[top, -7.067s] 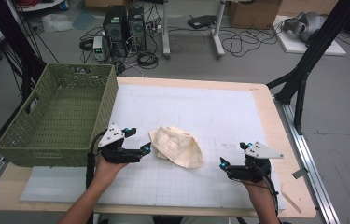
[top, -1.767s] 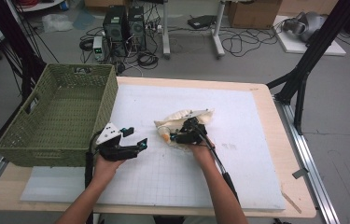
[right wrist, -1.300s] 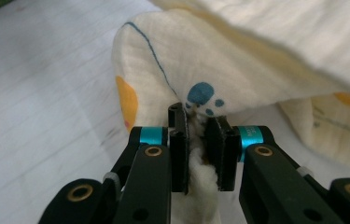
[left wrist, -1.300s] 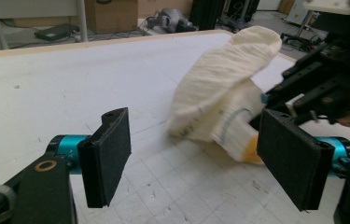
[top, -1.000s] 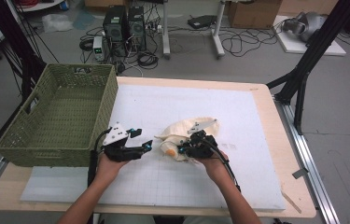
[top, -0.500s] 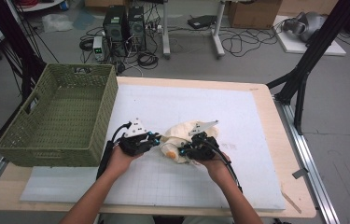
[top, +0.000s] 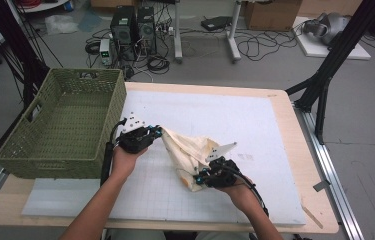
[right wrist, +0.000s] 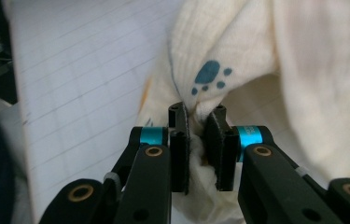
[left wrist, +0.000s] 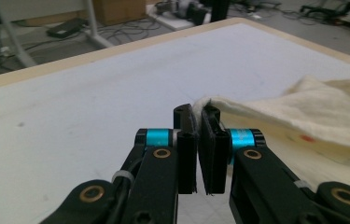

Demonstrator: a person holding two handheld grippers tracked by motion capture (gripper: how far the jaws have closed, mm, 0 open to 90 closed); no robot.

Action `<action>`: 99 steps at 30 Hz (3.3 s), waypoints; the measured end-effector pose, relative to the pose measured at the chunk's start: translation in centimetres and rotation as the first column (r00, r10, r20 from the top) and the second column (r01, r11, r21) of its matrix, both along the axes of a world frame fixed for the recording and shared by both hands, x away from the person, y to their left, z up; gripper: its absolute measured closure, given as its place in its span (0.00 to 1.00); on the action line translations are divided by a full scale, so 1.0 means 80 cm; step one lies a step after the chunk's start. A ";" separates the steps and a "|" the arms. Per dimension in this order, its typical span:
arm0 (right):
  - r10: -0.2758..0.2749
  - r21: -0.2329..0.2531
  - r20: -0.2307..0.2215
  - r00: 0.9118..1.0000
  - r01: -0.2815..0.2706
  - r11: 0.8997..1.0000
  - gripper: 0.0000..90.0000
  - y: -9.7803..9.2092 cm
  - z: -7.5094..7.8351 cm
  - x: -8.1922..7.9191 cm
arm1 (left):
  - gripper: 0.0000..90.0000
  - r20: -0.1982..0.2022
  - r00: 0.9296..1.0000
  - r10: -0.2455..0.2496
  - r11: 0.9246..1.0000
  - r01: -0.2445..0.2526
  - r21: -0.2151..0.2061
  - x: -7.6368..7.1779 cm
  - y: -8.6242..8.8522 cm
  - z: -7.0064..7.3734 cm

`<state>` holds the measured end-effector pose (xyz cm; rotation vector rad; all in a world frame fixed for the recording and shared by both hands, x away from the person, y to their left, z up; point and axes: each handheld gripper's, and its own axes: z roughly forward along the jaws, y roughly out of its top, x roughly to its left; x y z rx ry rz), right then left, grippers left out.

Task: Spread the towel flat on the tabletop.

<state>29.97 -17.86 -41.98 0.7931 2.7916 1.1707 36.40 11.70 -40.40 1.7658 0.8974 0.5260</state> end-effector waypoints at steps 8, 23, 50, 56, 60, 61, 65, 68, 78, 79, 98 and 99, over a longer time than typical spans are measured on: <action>-0.018 0.033 0.073 0.997 0.016 0.999 0.67 -0.009 0.007 -0.010 | 0.95 -0.031 0.999 0.016 1.000 -0.015 0.027 0.003 -0.009 -0.009; -0.034 -0.118 0.430 0.902 0.094 0.989 0.40 -0.025 0.022 0.012 | 0.95 -0.050 0.997 0.055 0.998 -0.054 0.028 0.005 0.009 -0.017; -0.408 -0.067 0.348 0.844 0.457 0.887 0.93 -0.001 0.029 0.176 | 0.91 -0.069 0.993 0.091 0.995 -0.087 0.058 0.003 0.019 -0.028; -0.438 -0.034 0.308 0.844 0.470 0.882 0.66 -0.004 0.028 0.174 | 0.53 -0.076 0.989 0.127 0.992 -0.126 0.015 0.001 0.022 -0.022; -0.447 0.007 0.304 0.841 0.467 0.884 0.57 -0.020 0.045 0.161 | 0.46 -0.050 0.993 0.109 0.994 -0.109 -0.006 -0.007 0.022 -0.013; -0.450 0.016 0.306 0.839 0.468 0.883 0.57 -0.024 0.048 0.158 | 0.46 -0.049 0.995 0.089 0.996 -0.090 -0.013 -0.009 0.020 -0.011; -0.453 0.043 0.309 0.836 0.464 0.885 0.55 -0.044 0.055 0.138 | 0.45 -0.065 0.998 0.003 0.999 -0.006 -0.044 -0.015 0.007 -0.010; -0.461 0.052 0.308 0.832 0.469 0.881 0.53 -0.061 0.051 0.120 | 0.44 -0.074 0.996 -0.050 0.998 0.047 -0.039 -0.018 -0.006 -0.009; -0.496 0.071 0.323 0.806 0.502 0.862 0.38 -0.110 0.033 0.052 | 0.35 -0.105 0.984 -0.147 0.988 0.141 -0.055 -0.029 -0.045 -0.011; -0.494 0.072 0.326 0.806 0.500 0.863 0.37 -0.114 0.030 0.045 | 0.34 -0.107 0.982 -0.156 0.987 0.150 -0.062 -0.031 -0.049 -0.012; -0.540 0.118 0.322 0.778 0.532 0.838 0.35 -0.146 0.007 -0.001 | 0.85 -0.144 0.952 -0.269 0.941 0.292 0.173 -0.045 -0.098 -0.038; -0.541 0.121 0.323 0.777 0.533 0.838 0.35 -0.147 0.007 -0.001 | 0.87 -0.135 0.954 -0.268 0.944 0.288 0.162 -0.045 -0.094 -0.035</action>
